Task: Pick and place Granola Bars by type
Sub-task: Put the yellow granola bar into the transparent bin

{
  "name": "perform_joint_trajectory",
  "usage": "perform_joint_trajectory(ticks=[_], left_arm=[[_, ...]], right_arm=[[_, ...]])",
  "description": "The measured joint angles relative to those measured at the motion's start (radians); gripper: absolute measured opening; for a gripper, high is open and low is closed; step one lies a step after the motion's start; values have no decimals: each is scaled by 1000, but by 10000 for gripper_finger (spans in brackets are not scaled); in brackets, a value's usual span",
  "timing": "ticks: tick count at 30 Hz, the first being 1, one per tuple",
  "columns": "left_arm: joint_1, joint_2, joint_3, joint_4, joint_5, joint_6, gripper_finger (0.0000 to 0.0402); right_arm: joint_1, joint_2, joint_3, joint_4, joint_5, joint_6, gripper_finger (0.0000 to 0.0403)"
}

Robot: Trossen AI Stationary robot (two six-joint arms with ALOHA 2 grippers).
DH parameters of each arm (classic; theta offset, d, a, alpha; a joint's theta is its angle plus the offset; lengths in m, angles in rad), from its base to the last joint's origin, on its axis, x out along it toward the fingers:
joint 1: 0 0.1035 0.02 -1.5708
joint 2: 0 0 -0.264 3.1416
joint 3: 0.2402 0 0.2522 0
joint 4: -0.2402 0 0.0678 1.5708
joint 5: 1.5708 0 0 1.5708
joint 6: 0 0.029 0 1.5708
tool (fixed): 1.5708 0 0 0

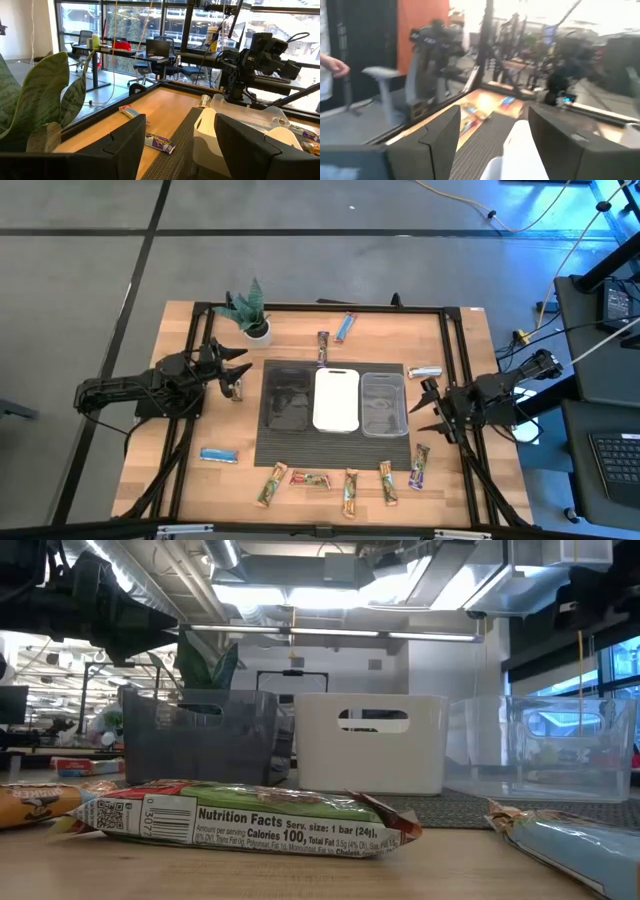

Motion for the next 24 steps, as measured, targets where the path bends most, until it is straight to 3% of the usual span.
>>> perform_joint_trajectory(ticks=[12, 18, 24], left_arm=[[0, 0, 0, 0, 0, 0, 229], [0, 0, 0, 0, 0, 0, 229], [0, 0, 0, 0, -6, 0, 229]], right_arm=[[0, 0, 7, 37, 529, 142, 237], [-13, 17, 113, 23, 553, 145, 237], [-48, 144, 351, -143, 565, 123, 237]])
